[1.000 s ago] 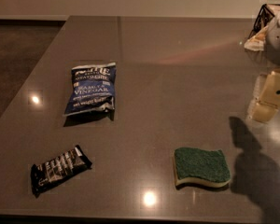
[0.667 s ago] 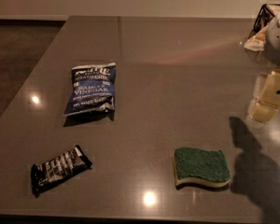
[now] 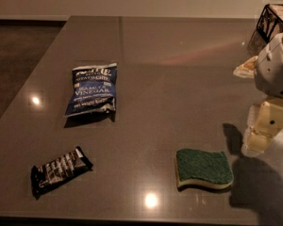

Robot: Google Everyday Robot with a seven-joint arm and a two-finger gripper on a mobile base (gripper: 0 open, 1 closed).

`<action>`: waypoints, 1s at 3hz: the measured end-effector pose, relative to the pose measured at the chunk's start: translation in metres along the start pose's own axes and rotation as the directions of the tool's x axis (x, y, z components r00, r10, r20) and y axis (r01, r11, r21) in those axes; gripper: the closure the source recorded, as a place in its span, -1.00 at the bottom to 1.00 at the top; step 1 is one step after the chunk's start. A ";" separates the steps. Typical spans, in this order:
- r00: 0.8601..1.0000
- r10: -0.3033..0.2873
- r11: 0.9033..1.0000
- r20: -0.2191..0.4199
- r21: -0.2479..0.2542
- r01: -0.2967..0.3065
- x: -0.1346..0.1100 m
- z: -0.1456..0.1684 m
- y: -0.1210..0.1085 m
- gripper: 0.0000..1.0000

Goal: Pick sponge

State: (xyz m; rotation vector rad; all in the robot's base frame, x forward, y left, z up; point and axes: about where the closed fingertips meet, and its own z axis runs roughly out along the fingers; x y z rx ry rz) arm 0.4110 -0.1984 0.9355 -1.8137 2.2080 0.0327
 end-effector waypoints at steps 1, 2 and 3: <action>0.999 -0.045 0.997 0.024 -0.063 0.046 -0.002 0.035 0.032 -1.00; 0.997 -0.067 0.994 0.044 -0.087 0.071 -0.005 0.056 0.045 -1.00; 0.994 -0.089 0.990 0.059 -0.105 0.094 -0.008 0.074 0.058 -1.00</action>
Offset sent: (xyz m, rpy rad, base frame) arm -0.0399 0.0360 -0.0868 0.0651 0.0906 0.1320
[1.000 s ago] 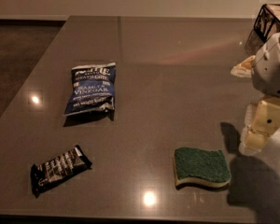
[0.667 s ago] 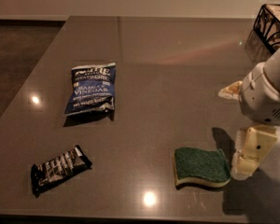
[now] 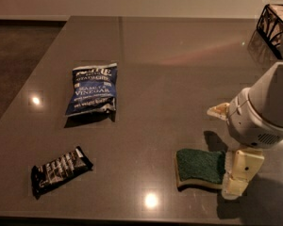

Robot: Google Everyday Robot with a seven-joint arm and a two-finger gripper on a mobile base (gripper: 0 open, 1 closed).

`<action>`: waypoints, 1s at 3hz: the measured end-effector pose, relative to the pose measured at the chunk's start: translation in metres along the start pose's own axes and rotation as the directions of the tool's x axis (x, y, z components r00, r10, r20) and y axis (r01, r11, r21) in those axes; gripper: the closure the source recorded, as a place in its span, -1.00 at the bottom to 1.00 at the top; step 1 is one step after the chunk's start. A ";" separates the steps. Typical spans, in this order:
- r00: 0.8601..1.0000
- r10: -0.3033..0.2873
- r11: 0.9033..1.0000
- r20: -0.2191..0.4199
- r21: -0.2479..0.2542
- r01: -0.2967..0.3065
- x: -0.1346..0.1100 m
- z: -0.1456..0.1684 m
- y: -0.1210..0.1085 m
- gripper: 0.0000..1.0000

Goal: Pick sponge

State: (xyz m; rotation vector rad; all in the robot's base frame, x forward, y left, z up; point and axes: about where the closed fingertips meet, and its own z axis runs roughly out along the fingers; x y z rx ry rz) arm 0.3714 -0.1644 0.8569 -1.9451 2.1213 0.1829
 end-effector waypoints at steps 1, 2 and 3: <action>0.999 -0.032 1.000 -0.013 -0.001 0.032 -0.003 0.017 0.010 -1.00; 0.999 -0.045 0.999 -0.026 -0.010 0.045 -0.004 0.029 0.015 -0.65; 0.998 -0.049 0.999 -0.034 -0.018 0.048 -0.004 0.035 0.018 -0.19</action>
Offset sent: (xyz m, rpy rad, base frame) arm -0.0166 0.0165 -0.0425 -0.0449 0.0097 0.0569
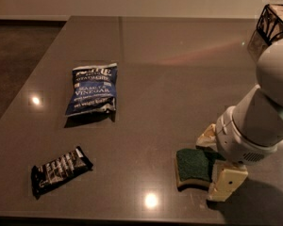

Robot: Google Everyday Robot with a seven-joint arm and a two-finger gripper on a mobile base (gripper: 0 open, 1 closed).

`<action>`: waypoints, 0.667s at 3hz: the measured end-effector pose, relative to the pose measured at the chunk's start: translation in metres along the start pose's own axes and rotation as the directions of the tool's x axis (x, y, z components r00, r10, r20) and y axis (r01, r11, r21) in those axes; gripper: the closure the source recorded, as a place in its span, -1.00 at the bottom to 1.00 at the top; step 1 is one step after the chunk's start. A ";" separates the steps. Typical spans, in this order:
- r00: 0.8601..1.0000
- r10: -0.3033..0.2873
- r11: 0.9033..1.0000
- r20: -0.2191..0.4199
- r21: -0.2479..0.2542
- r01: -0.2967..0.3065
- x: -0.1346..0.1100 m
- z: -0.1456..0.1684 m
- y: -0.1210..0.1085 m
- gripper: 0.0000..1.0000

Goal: Pick sponge

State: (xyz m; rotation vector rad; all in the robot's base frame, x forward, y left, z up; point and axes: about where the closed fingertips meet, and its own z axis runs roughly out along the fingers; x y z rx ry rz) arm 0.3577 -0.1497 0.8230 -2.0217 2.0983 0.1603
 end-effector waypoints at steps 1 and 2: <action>1.000 0.000 1.000 -0.003 0.000 0.000 -0.001 -0.003 0.000 0.28; 1.000 0.000 1.000 -0.003 0.000 0.000 -0.002 -0.009 -0.001 0.89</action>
Offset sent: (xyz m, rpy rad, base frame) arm 0.0361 0.0023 0.0479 -0.0226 -0.0587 -0.0141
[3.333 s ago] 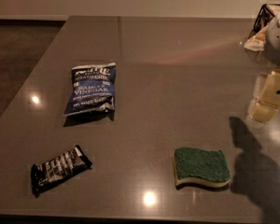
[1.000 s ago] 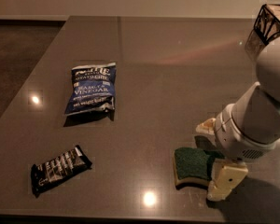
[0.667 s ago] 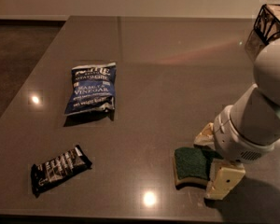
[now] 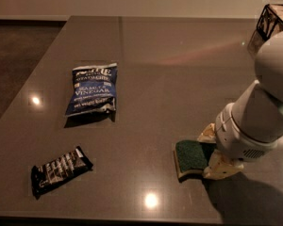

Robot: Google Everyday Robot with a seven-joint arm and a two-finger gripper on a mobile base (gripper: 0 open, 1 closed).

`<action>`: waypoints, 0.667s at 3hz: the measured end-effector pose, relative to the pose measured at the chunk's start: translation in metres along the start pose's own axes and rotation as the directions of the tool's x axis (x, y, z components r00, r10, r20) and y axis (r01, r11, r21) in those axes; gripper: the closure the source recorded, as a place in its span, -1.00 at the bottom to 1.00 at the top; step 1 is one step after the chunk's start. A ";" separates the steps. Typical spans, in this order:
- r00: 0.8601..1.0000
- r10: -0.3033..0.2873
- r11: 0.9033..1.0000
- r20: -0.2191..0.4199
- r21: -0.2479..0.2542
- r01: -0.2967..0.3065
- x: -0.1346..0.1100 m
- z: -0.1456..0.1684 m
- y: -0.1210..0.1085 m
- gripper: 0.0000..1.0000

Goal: Pick sponge

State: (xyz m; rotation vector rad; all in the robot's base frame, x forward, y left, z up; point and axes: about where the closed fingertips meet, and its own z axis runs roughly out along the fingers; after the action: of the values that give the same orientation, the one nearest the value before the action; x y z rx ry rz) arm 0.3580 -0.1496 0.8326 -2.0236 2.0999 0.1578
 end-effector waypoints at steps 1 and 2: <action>1.000 -0.002 0.999 0.006 0.052 0.002 -0.007 -0.035 -0.031 1.00; 1.000 -0.017 0.996 0.010 0.089 0.016 -0.017 -0.065 -0.050 1.00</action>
Offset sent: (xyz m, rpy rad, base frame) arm 0.0672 0.0000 0.1086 0.0124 -0.1326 0.0014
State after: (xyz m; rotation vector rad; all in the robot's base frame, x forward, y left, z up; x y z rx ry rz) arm 0.4031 -0.1503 0.9030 -1.9833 2.0455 0.0706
